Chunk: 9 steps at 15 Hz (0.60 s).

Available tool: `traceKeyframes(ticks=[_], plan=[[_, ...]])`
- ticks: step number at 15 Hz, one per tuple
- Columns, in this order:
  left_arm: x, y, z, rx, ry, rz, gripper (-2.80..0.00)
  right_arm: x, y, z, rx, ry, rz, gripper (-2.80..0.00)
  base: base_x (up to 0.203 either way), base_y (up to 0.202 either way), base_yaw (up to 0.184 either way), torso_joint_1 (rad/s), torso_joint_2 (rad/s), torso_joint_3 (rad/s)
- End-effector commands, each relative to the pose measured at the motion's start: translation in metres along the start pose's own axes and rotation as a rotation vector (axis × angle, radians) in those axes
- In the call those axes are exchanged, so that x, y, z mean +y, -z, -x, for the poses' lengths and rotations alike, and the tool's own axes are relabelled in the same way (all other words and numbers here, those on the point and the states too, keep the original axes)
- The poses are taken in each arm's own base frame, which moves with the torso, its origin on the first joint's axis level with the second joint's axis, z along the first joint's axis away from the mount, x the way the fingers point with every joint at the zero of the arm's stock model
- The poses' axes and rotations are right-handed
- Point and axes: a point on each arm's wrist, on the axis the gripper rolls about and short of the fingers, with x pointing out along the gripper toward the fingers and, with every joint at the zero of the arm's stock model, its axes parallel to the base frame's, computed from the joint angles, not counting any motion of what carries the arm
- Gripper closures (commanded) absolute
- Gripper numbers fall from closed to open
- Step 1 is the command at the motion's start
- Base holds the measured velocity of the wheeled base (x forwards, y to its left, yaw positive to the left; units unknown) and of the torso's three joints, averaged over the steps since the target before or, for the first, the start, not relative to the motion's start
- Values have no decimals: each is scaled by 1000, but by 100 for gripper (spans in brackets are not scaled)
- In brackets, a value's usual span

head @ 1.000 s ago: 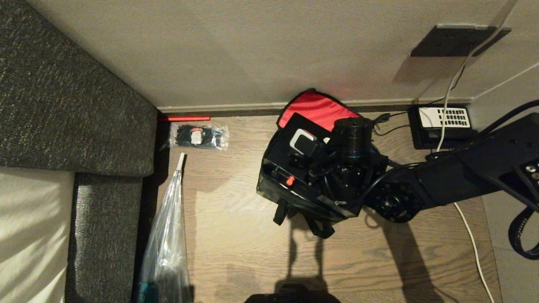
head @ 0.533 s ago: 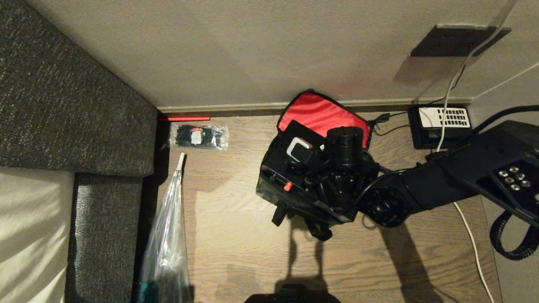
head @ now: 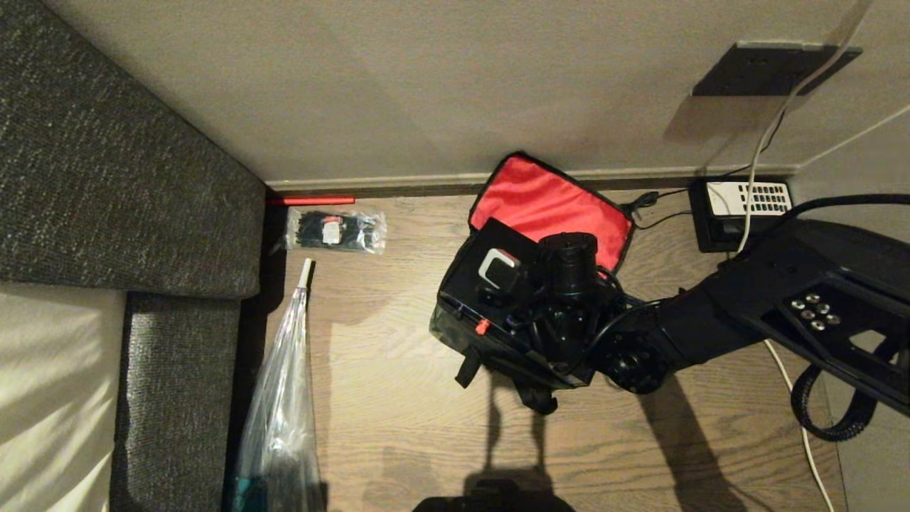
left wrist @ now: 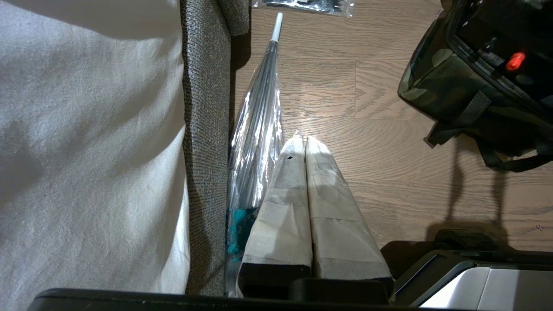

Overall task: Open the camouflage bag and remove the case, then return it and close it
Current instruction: Place the black box back

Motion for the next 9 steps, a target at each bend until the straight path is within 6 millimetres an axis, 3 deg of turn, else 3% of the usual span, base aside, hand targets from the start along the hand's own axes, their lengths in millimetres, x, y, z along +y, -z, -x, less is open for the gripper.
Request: traceKeyframes(ticks=[1,5,6,9], plan=[[0,0,0,-4,-1,1,0,17,5,-10,8,-7,11,0,0,0,0,0,0,0],[0,0,0,-4,-2,1,0,23,3,-17,-1,8,-4,0,0,0,0,0,0,0],[0,0,0,-4,-1,1,0,27,5,-17,5,-2,-16,-280,0,0,0,0,0,0],[0,0,0,-4,-1,0,0,23,6,-9,8,-16,-14,-280,0,0,0,0,0,0]])
